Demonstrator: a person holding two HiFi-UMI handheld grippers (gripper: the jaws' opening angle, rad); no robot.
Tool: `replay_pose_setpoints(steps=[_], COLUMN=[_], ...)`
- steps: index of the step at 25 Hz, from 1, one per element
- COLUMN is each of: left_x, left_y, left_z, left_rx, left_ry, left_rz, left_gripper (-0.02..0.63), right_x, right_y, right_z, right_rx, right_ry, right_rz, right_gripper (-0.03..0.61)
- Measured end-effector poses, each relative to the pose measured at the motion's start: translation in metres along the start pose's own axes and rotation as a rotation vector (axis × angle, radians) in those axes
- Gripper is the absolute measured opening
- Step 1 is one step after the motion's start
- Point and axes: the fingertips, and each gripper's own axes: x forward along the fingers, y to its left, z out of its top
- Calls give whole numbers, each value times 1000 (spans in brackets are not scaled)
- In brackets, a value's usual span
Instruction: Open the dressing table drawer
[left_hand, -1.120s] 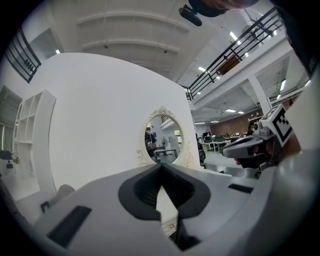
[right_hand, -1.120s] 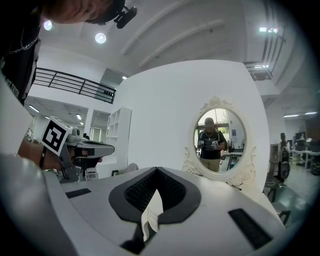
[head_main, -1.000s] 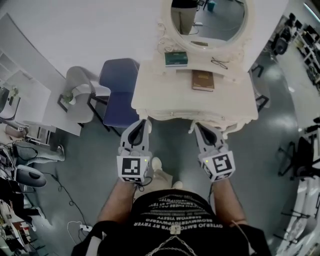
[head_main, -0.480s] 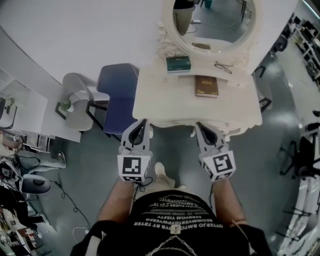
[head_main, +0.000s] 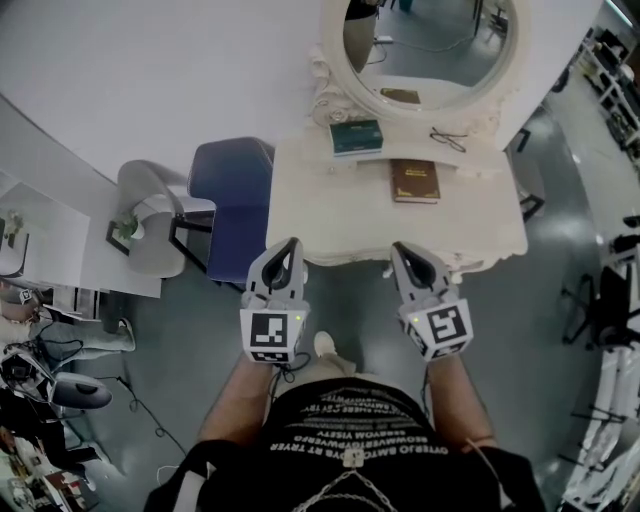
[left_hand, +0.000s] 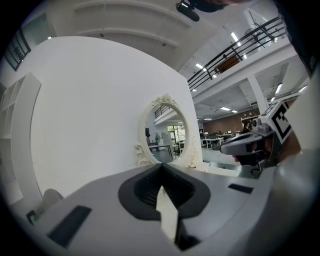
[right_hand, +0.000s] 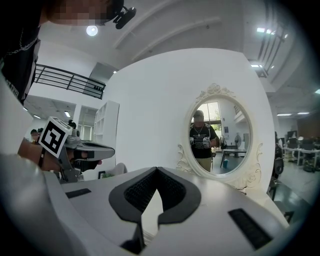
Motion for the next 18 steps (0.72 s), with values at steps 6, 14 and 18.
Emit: replay_pose_setpoints(steps=[6, 14, 18], left_x=[18, 35, 40], left_y=[20, 53, 60], left_z=[6, 5, 2], left_rx=[2, -4, -8], left_ry=[-15, -42, -48], left_rz=[-22, -54, -73], left_gripper=[3, 3, 3], right_x=[25, 58, 66], right_y=[-5, 3, 7], right_z=[10, 26, 24], right_rx=[-18, -1, -23], right_ry=[-4, -40, -24], right_rz=[-21, -67, -80], right_gripper=[3, 3, 3])
